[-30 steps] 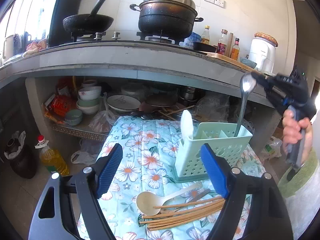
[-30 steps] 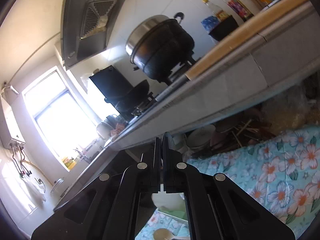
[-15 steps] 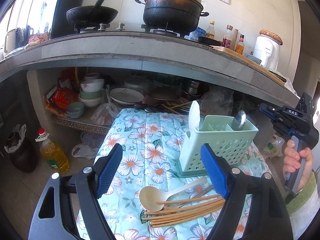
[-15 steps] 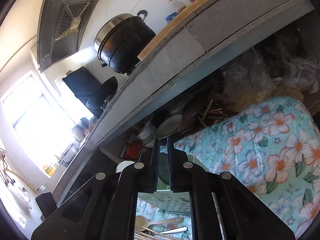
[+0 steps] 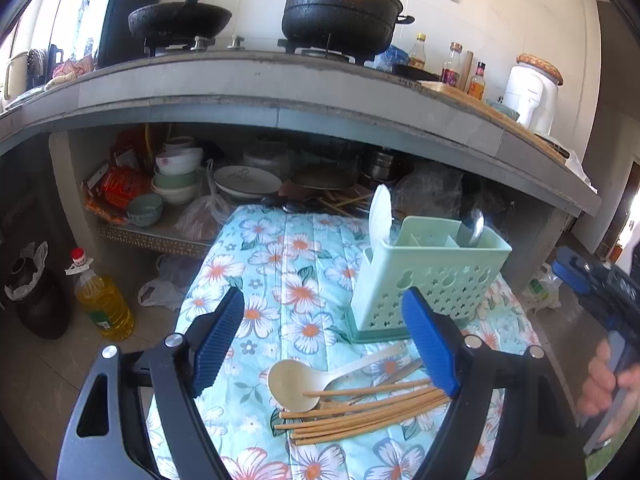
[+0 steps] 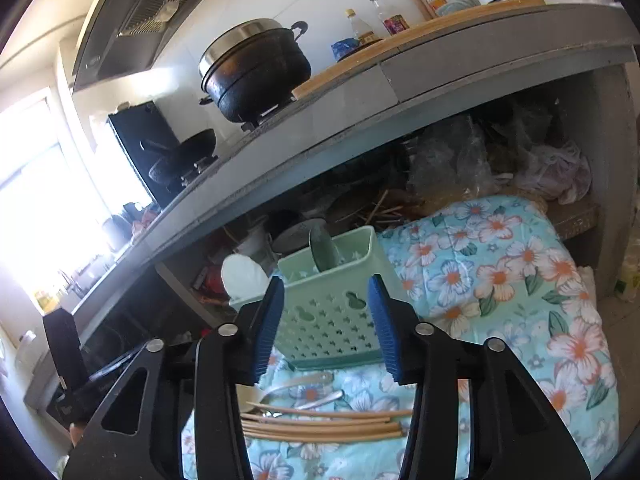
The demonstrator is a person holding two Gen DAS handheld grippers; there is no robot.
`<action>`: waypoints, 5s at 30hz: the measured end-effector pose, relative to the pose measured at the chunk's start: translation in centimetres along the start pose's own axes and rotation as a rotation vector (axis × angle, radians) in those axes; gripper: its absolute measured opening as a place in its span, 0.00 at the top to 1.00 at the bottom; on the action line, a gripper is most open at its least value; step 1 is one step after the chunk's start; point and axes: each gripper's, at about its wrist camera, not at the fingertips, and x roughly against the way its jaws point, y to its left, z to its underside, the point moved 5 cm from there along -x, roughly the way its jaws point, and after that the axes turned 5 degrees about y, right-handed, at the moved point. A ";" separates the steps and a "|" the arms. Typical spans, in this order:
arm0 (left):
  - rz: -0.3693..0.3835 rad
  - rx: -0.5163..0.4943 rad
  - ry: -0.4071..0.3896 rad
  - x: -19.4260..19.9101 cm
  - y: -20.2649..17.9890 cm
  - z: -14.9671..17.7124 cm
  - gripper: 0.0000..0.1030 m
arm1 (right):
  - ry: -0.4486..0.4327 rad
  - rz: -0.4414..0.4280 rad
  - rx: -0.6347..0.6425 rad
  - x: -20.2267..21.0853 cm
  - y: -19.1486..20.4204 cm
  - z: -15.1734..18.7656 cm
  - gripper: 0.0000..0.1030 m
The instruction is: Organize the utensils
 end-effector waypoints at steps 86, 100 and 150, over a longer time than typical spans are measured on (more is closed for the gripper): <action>0.012 0.176 0.236 -6.5 4.9 6.2 0.62 | 0.282 0.196 0.220 -3.1 2.3 9.8 0.35; 0.014 0.212 0.287 -6.0 5.9 9.3 0.72 | 0.522 -0.054 0.242 -14.9 6.8 10.7 0.80; 0.021 0.334 0.251 -2.1 10.8 12.5 0.72 | 0.609 0.017 1.015 -16.4 15.3 18.8 0.68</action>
